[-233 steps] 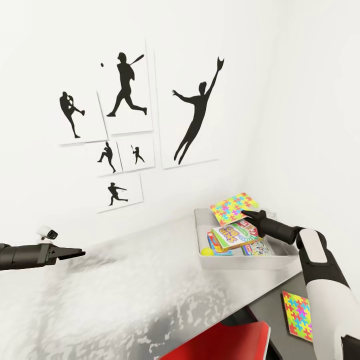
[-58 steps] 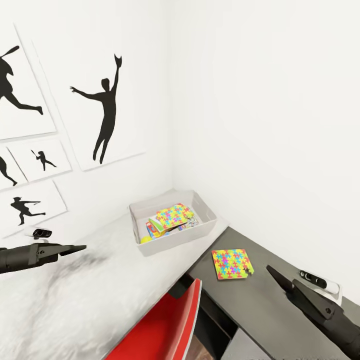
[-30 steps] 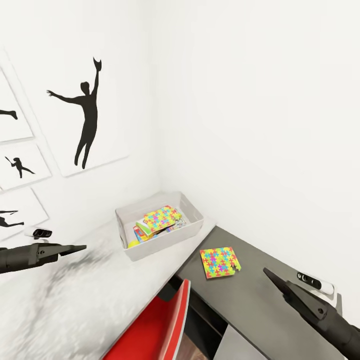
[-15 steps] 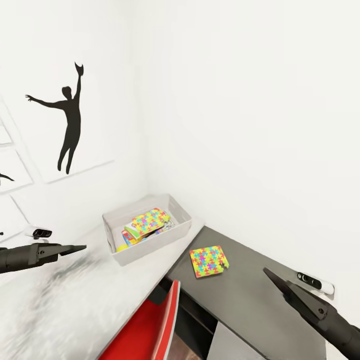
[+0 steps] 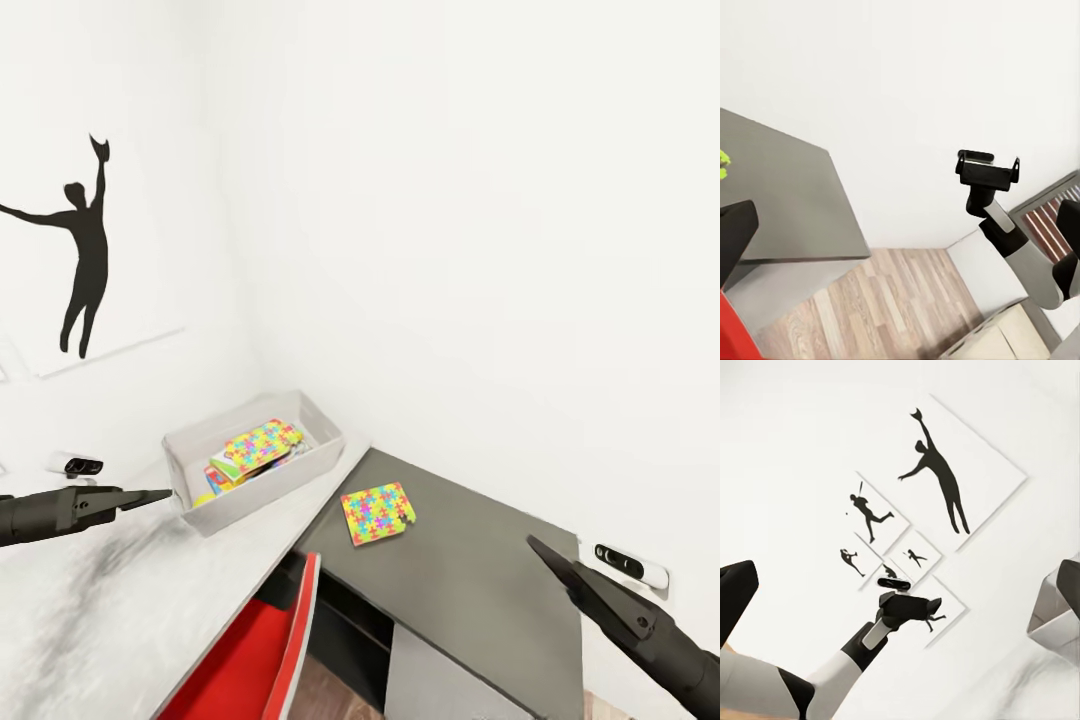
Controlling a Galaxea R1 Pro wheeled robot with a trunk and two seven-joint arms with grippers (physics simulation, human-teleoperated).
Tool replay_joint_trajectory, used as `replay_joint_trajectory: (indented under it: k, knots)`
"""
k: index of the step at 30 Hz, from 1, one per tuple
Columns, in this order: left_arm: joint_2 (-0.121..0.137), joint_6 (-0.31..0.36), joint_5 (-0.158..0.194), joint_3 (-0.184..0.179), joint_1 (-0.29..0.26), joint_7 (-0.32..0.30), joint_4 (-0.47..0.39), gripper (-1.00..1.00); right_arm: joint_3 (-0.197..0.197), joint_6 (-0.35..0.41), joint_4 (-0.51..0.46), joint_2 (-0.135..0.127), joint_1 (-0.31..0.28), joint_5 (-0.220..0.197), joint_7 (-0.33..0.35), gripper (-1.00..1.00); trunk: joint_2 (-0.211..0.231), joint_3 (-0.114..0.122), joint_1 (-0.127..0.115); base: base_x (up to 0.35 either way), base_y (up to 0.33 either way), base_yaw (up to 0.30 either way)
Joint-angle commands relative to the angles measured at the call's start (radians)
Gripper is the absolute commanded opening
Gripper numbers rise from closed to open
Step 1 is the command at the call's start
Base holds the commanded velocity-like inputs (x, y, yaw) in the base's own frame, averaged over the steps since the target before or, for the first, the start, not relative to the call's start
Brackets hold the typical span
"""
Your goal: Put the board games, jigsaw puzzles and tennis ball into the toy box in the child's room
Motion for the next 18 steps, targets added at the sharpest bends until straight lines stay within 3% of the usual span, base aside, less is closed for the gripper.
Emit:
replay_joint_trajectory:
  k: [1, 18]
  knots:
    - [0.0, 0.011, 0.0, -0.001, -0.001, -0.003, 0.0, 1.0, 0.0, 0.009, -0.001, 0.0, 0.0, -0.006, -0.001, 1.0, -0.002, -0.001, 0.001, -0.013, -0.024, -0.207]
    - [0.0, 0.01, -0.001, -0.001, -0.001, -0.003, 0.0, 1.0, -0.002, 0.009, 0.001, -0.001, 0.0, -0.006, 0.0, 1.0, -0.002, 0.022, 0.001, -0.002, -0.004, -0.207]
